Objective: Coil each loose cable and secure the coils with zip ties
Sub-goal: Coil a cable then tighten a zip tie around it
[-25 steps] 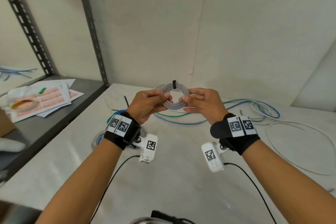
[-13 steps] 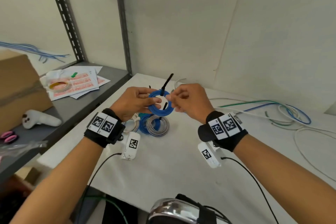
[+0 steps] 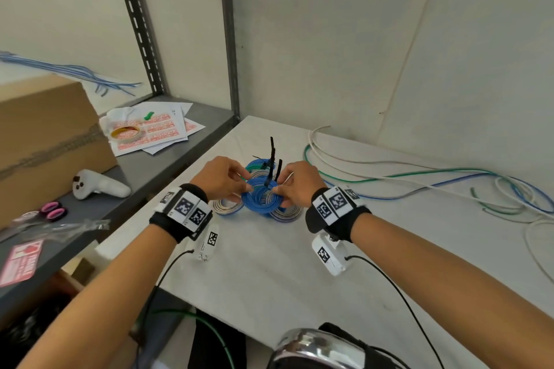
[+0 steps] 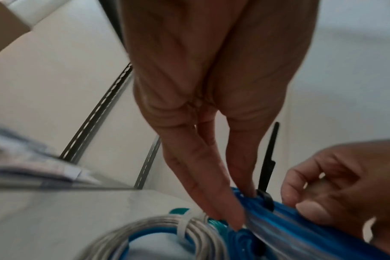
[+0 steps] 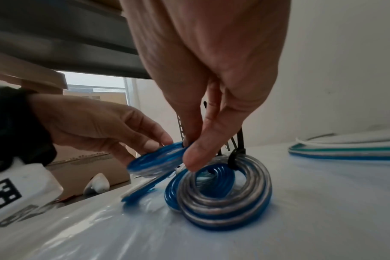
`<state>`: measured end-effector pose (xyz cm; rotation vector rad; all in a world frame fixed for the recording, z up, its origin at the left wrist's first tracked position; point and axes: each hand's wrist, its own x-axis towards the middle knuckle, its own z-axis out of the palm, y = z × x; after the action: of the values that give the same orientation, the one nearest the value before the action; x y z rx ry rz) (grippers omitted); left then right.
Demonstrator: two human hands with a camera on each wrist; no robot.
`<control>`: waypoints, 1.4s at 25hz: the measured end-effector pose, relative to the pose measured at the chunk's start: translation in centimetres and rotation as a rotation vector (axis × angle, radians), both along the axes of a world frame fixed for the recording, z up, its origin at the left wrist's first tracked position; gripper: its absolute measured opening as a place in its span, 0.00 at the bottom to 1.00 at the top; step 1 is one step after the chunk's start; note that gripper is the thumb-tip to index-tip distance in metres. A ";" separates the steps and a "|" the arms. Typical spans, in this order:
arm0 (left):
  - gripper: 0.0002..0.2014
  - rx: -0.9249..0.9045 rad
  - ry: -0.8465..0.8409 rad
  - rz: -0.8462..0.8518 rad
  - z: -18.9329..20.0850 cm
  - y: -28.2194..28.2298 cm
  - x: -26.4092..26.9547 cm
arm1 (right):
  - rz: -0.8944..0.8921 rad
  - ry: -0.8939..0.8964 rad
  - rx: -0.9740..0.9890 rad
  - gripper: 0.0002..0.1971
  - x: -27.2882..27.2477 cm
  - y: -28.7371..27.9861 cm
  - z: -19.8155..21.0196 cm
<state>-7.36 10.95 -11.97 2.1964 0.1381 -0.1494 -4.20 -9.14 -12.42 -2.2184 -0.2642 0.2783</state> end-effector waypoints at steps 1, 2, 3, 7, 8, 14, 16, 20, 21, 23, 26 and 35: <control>0.09 0.096 -0.025 -0.022 -0.1 -0.3 0.0 | 0.003 0.002 -0.032 0.10 0.1 0.2 -0.2; 0.07 0.187 -0.031 -0.061 -0.1 -0.8 0.0 | 0.000 -0.002 -0.059 0.12 0.1 0.4 -0.4; 0.07 0.264 -0.021 -0.106 -0.2 -1.3 0.1 | 0.001 -0.013 -0.098 0.13 0.1 0.7 -0.5; 0.09 0.483 0.027 -0.234 -0.7 -2.7 -0.1 | 0.080 -0.150 -0.345 0.10 -0.9 1.3 -0.6; 0.05 0.501 0.024 -0.222 -0.5 -3.0 -0.3 | 0.086 -0.150 -0.345 0.10 -1.0 1.2 -0.5; 0.11 0.425 0.014 -0.297 1.7 -6.5 -1.1 | 0.081 -0.111 -0.376 0.06 -0.1 -2.3 1.4; 0.08 0.327 -0.017 -0.332 2.1 -8.8 -0.5 | 0.054 -0.085 -0.415 0.08 0.8 -4.6 1.5; 0.07 0.235 -0.078 -0.373 1.5 -14.4 1.7 | -0.088 -0.144 -0.649 0.17 2.6 -11.0 0.4; 0.07 0.220 -0.091 -0.383 1.1 -16.0 2.5 | -0.118 -0.140 -0.690 0.19 2.8 -12.8 -0.1; 0.08 0.222 -0.138 -0.403 0.0 -18.6 4.0 | -0.141 -0.091 -0.750 0.23 3.0 -15.8 -1.4; 0.16 0.352 -0.237 -0.454 -1.8 -22.1 7.0 | -0.122 -0.057 -0.735 0.24 3.6 -18.6 -3.3; 0.25 0.686 -0.217 -0.490 -4.8 -29.5 15.7 | -0.200 -0.142 -0.472 0.13 5.1 -24.8 -4.4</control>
<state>8.34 -18.59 -16.76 2.8748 -0.5529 -0.1467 0.92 -33.92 -16.77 -2.7134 -0.0510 0.0760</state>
